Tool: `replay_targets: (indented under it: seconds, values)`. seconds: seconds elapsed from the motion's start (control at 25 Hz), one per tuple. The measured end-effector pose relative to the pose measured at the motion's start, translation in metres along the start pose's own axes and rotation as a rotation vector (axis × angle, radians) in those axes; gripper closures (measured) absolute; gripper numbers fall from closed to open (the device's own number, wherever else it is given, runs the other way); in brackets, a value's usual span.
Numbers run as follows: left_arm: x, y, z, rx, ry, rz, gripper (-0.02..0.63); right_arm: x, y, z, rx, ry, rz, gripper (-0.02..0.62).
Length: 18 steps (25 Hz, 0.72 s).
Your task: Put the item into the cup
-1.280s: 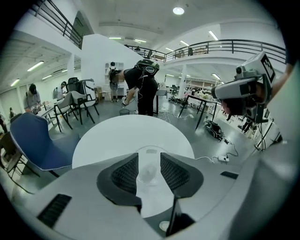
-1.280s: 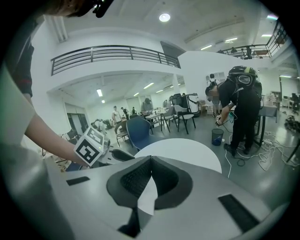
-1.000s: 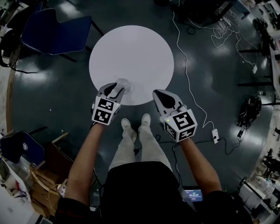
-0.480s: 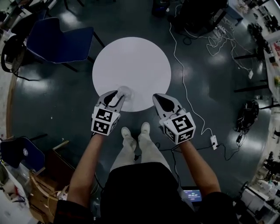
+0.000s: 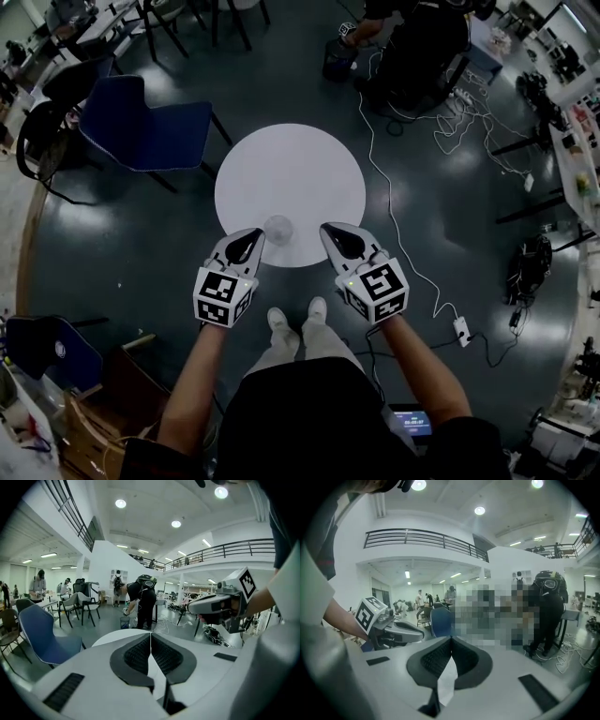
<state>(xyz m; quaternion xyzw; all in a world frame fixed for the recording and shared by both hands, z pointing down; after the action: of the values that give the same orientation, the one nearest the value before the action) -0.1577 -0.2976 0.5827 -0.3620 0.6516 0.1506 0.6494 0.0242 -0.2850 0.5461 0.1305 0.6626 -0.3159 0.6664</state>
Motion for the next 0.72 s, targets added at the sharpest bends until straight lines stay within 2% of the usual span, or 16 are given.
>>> replay_targets:
  seconds: [0.44, 0.72]
  values:
    - [0.047, 0.064, -0.004, -0.002, -0.008, 0.164, 0.591, 0.048, -0.013, -0.039, -0.001, 0.045, 0.092, 0.578]
    - [0.053, 0.083, -0.010, 0.006, -0.004, 0.198, 0.591, 0.058, -0.017, -0.051, -0.012, 0.051, 0.119, 0.578]
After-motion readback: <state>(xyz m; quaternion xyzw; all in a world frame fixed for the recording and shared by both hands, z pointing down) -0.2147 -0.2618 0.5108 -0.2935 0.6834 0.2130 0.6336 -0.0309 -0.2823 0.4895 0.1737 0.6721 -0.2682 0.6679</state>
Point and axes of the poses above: the fingertips, and each gripper's own axes: y backward along the fingers, z to its right, x out of its top, the point moved 6 cm from there along y, backward along the fingers, and after that the axes turned 8 degrees about z, right-handed, at the moved point
